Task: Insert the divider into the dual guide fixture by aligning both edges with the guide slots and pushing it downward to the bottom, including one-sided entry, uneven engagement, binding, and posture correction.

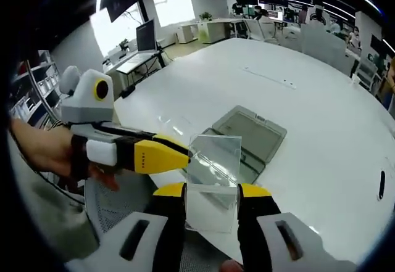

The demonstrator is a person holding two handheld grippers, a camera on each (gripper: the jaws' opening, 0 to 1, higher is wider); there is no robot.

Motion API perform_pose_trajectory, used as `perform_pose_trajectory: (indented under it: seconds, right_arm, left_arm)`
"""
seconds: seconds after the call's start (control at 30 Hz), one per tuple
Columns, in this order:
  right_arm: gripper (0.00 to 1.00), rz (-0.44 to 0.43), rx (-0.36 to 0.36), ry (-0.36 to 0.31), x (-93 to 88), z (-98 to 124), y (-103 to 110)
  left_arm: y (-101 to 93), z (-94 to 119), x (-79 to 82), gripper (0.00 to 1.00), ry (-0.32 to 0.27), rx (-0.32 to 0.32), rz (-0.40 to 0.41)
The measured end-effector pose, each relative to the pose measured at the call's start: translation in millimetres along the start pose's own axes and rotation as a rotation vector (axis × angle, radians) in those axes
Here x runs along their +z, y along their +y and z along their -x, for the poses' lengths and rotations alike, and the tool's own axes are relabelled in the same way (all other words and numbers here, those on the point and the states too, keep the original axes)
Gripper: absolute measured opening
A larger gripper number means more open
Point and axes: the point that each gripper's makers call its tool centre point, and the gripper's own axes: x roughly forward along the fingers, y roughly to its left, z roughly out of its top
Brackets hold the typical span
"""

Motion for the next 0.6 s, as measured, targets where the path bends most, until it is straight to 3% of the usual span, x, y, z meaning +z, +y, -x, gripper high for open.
perform_pose_trajectory:
  seconds: [0.6]
  right_arm:
    - [0.27,-0.02,0.007,-0.011,-2.8,3.2,4.6]
  left_arm:
    - [-1.8,-0.5,-1.2,0.02,-0.006,-0.004,0.017]
